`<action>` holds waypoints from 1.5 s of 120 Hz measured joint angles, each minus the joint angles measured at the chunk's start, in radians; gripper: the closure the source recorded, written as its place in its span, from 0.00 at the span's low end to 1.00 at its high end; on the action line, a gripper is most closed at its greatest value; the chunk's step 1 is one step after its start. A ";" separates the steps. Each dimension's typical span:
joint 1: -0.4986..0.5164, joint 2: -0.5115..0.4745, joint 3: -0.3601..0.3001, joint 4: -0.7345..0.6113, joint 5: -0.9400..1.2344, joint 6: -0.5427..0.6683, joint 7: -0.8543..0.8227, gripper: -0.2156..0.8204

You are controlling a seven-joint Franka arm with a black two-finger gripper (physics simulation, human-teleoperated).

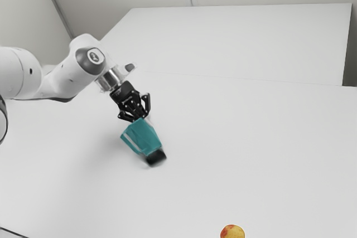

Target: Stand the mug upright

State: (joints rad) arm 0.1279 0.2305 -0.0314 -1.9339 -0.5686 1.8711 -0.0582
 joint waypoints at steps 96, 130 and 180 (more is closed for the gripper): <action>-0.113 -0.088 -0.010 -0.072 0.723 0.326 -0.029 0.97; -0.113 -0.043 -0.010 -0.083 0.729 0.371 -0.036 0.97; -0.111 -0.051 -0.012 -0.082 0.722 0.372 -0.035 0.50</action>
State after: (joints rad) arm 0.0165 0.1792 -0.0429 -2.0161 0.1532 2.2435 -0.0934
